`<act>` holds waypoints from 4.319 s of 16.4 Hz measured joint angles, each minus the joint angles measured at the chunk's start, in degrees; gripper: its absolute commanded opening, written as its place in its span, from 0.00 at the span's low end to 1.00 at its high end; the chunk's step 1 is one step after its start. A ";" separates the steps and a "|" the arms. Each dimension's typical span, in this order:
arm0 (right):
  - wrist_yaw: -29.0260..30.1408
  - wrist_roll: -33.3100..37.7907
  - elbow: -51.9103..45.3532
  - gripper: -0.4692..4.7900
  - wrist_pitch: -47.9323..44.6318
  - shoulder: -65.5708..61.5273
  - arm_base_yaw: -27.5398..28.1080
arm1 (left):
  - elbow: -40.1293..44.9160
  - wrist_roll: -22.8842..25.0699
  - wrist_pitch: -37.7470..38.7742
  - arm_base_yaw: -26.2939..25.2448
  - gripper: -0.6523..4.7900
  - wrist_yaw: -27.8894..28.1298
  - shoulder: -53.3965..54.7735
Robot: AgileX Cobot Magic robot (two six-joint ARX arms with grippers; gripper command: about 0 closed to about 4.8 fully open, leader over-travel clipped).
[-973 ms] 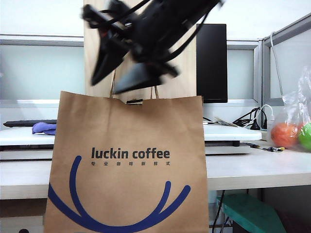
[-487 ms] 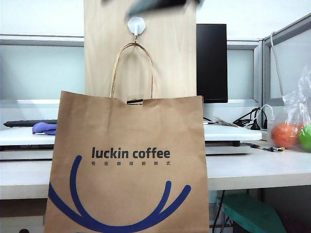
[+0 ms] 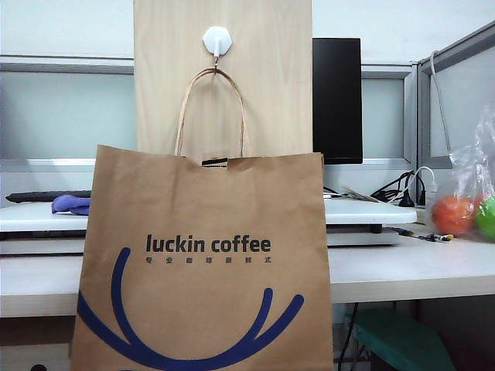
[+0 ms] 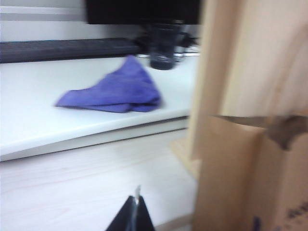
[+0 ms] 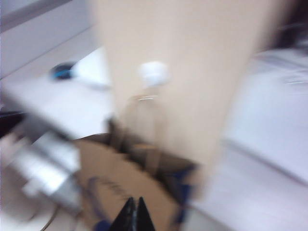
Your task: Pick up the paper bag and hang it on the hook.
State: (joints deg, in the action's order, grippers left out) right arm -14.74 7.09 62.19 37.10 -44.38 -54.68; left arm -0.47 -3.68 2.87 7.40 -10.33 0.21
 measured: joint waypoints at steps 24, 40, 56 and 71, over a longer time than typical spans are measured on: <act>-21.16 -0.09 -23.19 0.09 5.95 40.26 -0.02 | 0.00 0.00 -0.02 -10.80 0.11 -0.02 0.00; -1.66 -7.37 -58.60 0.09 -36.94 40.26 36.17 | 0.00 0.00 -0.02 -10.60 0.11 -0.02 0.00; 10.23 -8.31 -61.51 0.09 -34.58 44.22 52.17 | 0.00 0.00 0.02 -10.60 0.11 -0.02 0.00; 10.91 -8.44 -61.51 0.09 -34.58 44.22 51.98 | 0.00 0.00 0.00 -10.60 0.11 -0.02 0.00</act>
State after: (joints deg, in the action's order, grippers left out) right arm -3.84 -1.34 0.69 2.52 -0.16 -2.70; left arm -0.47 -3.68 2.87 -3.20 -10.35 0.21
